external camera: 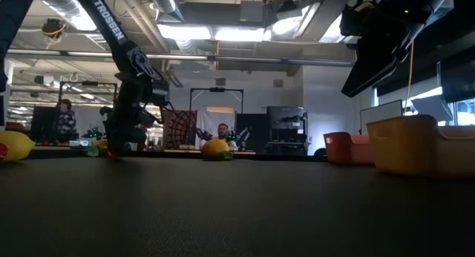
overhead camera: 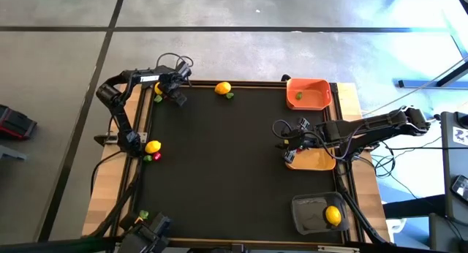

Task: Sort produce into baskets
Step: Put the top red chili pepper into the yellow bin

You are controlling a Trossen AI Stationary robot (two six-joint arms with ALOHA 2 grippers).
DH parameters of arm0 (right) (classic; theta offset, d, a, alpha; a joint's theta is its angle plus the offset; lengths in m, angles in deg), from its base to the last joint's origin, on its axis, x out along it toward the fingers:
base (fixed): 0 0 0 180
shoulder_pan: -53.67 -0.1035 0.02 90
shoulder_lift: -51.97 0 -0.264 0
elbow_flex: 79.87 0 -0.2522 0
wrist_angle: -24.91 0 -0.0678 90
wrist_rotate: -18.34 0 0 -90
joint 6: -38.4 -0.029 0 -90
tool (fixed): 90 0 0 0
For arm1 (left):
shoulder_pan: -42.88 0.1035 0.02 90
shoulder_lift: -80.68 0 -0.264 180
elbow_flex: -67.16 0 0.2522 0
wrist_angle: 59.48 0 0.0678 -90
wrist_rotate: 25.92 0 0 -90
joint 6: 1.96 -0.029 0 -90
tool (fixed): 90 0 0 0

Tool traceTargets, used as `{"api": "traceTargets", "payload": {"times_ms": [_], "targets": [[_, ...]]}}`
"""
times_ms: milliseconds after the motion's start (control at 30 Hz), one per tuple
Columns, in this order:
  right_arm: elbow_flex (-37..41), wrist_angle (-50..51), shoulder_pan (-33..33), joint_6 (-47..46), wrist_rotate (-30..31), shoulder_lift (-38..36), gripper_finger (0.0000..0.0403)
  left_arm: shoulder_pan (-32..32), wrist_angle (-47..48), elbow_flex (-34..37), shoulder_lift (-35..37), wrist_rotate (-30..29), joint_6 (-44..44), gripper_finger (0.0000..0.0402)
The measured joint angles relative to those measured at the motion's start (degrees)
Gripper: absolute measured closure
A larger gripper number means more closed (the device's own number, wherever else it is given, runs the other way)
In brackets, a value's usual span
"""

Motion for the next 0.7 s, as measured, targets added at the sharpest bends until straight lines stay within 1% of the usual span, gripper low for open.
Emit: {"api": "traceTargets", "payload": {"times_ms": [133,200,567,633,700], "targets": [[0.0,0.0,0.0,0.0,0.0,0.0,0.023,0.0,0.0,0.0,0.0,0.3,-0.7,0.0276],[0.0,0.0,0.0,0.0,0.0,0.0,0.023,0.0,0.0,0.0,0.0,0.6,-1.1,0.0283],[0.0,0.2,0.0,0.0,0.0,0.0,0.023,1.6,-0.7,0.0,0.0,1.7,-5.4,0.0385],[0.0,0.4,0.0,0.0,0.0,0.0,0.023,1.6,-0.8,0.0,0.0,1.6,-5.6,0.0396],[0.0,0.4,0.0,0.2,0.0,0.0,0.023,1.6,-0.9,0.0,0.0,1.5,-5.7,0.0397]]}}
